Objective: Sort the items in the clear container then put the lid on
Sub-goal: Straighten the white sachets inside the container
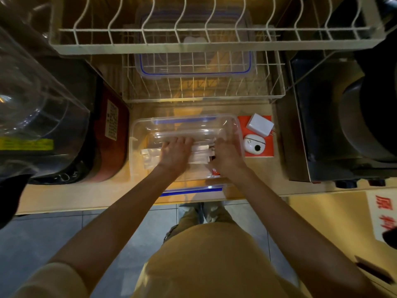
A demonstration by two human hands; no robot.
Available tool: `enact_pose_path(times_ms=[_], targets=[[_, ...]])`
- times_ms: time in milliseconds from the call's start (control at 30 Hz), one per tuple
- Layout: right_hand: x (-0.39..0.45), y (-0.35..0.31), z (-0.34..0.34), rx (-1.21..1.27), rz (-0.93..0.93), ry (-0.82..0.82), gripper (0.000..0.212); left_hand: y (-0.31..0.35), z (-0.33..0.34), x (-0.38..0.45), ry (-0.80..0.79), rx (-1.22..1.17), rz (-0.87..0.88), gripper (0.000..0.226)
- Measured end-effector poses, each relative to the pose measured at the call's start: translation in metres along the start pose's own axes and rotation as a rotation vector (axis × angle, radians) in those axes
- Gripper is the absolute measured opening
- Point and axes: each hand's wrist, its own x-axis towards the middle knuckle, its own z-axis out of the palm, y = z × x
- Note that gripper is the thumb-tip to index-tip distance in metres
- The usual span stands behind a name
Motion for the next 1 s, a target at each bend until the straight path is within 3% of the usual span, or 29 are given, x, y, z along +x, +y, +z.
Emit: enact_pose_path(times_ms=[200, 433, 567, 633, 733, 800, 900, 1000], targets=[[-0.006, 0.001, 0.011, 0.018, 0.008, 0.036, 0.04, -0.001, -0.004, 0.006, 0.039, -0.007, -0.028, 0.039], [-0.007, -0.001, 0.009, 0.025, 0.055, 0.005, 0.033, -0.003, -0.003, 0.006, 0.085, -0.318, -0.092, 0.038], [-0.008, 0.0, 0.003, 0.172, 0.096, -0.064, 0.031, -0.003, -0.017, 0.01, 0.026, -0.379, -0.133, 0.027], [-0.011, -0.005, -0.006, 0.331, 0.059, -0.149, 0.016, -0.003, -0.026, 0.008, 0.032, -0.443, -0.102, 0.026], [-0.019, -0.019, -0.025, 0.724, -0.013, -0.27, 0.005, -0.002, -0.044, -0.004, 0.099, -0.653, -0.039, 0.022], [-0.024, -0.028, -0.032, 0.888, -0.094, -0.179, 0.011, 0.001, -0.056, -0.013, 0.105, -0.859, -0.013, 0.02], [-0.025, -0.042, -0.034, 0.879, -0.18, -0.108, 0.029, 0.005, -0.067, -0.024, -0.009, -1.125, 0.078, 0.027], [-0.017, -0.049, -0.024, 0.791, -0.203, -0.087, 0.02, 0.003, -0.066, -0.031, -0.098, -1.285, 0.134, 0.037]])
